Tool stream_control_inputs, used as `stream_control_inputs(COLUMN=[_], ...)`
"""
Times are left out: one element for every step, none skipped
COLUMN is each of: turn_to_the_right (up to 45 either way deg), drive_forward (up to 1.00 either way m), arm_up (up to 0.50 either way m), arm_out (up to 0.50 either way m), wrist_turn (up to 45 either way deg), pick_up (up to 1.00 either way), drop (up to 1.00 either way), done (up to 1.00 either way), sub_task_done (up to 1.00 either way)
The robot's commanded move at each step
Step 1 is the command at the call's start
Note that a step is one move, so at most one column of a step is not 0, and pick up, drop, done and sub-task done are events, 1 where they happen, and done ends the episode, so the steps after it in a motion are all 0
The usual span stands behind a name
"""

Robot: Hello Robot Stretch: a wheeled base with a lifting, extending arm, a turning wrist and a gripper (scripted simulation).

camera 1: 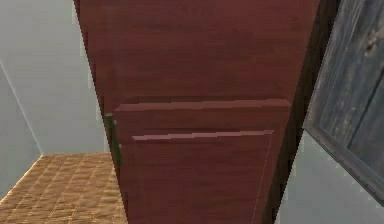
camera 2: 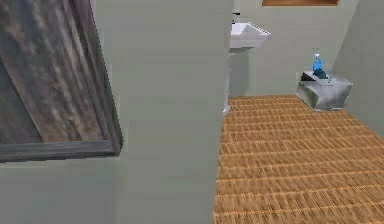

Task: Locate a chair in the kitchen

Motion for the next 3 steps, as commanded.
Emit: stream_control_inputs(turn_to_the_right=[15.0, 0.0, -45.0], drive_forward=[0.00, 0.20, 0.00], arm_up=[0.00, 0.00, 0.00], arm_out=[0.00, 0.00, 0.00], wrist_turn=[0.0, 0.0, 0.0], pick_up=[0.00, 0.00, 0.00], drop=[0.00, 0.00, 0.00], done=[0.00, 0.00, 0.00], sub_task_done=[0.00, 0.00, 0.00])
